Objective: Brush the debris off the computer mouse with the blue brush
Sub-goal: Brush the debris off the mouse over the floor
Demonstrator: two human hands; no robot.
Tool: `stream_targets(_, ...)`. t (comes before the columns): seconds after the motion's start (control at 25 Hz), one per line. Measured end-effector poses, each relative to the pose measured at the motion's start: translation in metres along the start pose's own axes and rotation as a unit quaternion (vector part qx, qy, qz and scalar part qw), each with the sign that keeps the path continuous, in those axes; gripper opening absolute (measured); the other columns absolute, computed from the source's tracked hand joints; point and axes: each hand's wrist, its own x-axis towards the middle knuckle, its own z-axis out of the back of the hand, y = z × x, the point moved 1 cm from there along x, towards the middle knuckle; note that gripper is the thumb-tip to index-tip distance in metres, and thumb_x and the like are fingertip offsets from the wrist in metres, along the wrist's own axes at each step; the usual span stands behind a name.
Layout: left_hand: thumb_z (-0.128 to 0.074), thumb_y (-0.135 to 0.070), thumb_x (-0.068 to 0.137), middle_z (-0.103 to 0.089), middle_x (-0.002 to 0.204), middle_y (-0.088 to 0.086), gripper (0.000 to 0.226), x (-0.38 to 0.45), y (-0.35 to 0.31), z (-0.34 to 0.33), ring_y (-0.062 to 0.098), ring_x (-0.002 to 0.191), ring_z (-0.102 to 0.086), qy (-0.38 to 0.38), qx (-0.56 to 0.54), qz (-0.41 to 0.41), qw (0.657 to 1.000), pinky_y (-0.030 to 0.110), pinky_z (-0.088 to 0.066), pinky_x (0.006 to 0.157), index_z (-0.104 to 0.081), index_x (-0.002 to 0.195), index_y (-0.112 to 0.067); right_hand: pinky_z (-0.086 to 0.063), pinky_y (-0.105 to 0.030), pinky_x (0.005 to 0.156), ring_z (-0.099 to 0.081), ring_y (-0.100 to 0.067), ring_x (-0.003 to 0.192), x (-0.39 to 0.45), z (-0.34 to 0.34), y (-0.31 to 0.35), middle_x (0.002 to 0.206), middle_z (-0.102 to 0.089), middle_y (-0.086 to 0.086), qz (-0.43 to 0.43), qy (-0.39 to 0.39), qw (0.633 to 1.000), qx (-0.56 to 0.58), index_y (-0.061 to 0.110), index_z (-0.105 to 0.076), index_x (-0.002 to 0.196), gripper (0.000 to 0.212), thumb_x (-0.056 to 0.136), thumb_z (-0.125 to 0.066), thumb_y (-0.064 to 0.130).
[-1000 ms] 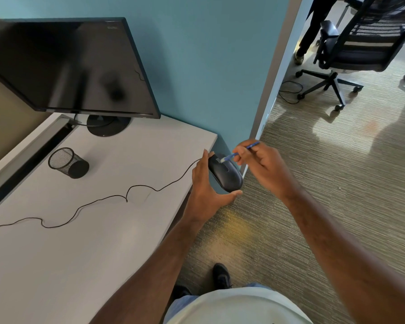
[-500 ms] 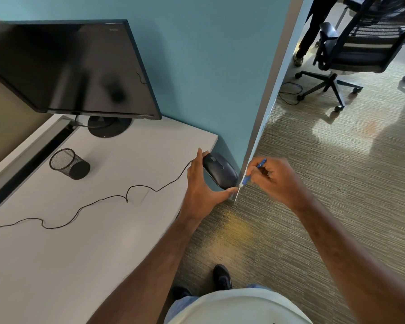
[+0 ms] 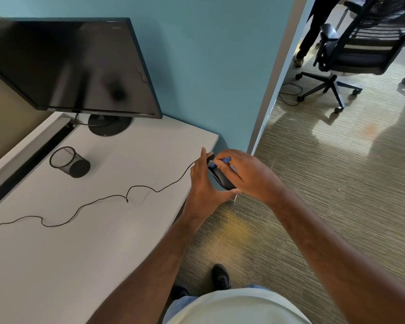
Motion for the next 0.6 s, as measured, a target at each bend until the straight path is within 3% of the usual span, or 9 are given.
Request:
stream_targets(0.12, -0.088, -0.059, 0.060, -0.037, 0.157, 0.004, 0.139, 0.004, 0.004, 0.000, 0.019, 0.147, -0.029, -0.002, 0.004, 0.022, 1.000, 0.033, -0.028, 0.115, -0.005, 0.161, -0.010, -0.057, -0.028, 0.079, -0.065, -0.009, 0.089, -0.005, 0.000, -0.002, 0.098, -0.068, 0.007, 0.003, 0.007, 1.000, 0.009, 0.020, -0.067, 0.108, 0.021, 0.107, -0.048, 0.028)
stream_targets(0.32, -0.093, -0.048, 0.064, -0.025, 0.163, 0.000, 0.137, 0.006, 0.007, -0.001, 0.015, 0.151, -0.018, 0.006, -0.015, 0.062, 0.998, 0.035, -0.025, 0.116, 0.001, 0.162, -0.024, -0.053, -0.036, 0.070, -0.062, -0.010, 0.076, -0.021, 0.008, -0.015, 0.083, -0.064, 0.007, 0.014, 0.053, 0.998, 0.018, 0.022, -0.064, 0.089, 0.021, 0.100, -0.048, 0.030)
stream_targets(0.44, -0.092, -0.053, 0.063, -0.020, 0.164, -0.003, 0.139, 0.008, 0.005, -0.002, 0.015, 0.151, -0.015, 0.015, -0.020, 0.073, 0.997, 0.037, -0.025, 0.117, 0.004, 0.161, -0.029, -0.047, -0.030, 0.057, -0.055, -0.010, 0.063, -0.027, 0.014, -0.027, 0.074, -0.060, 0.004, -0.015, 0.009, 1.000, 0.025, 0.019, -0.063, 0.085, 0.027, 0.099, -0.044, 0.033)
stream_targets(0.6, -0.093, -0.053, 0.061, -0.020, 0.164, -0.004, 0.140, 0.008, 0.004, -0.003, 0.015, 0.150, -0.018, 0.014, -0.014, 0.076, 0.997, 0.035, -0.025, 0.117, 0.001, 0.161, -0.027, -0.039, -0.031, 0.043, -0.050, -0.019, 0.048, -0.023, 0.024, -0.029, 0.072, -0.066, 0.004, -0.077, -0.099, 0.984, 0.123, 0.010, -0.070, 0.094, 0.022, 0.105, -0.051, 0.010)
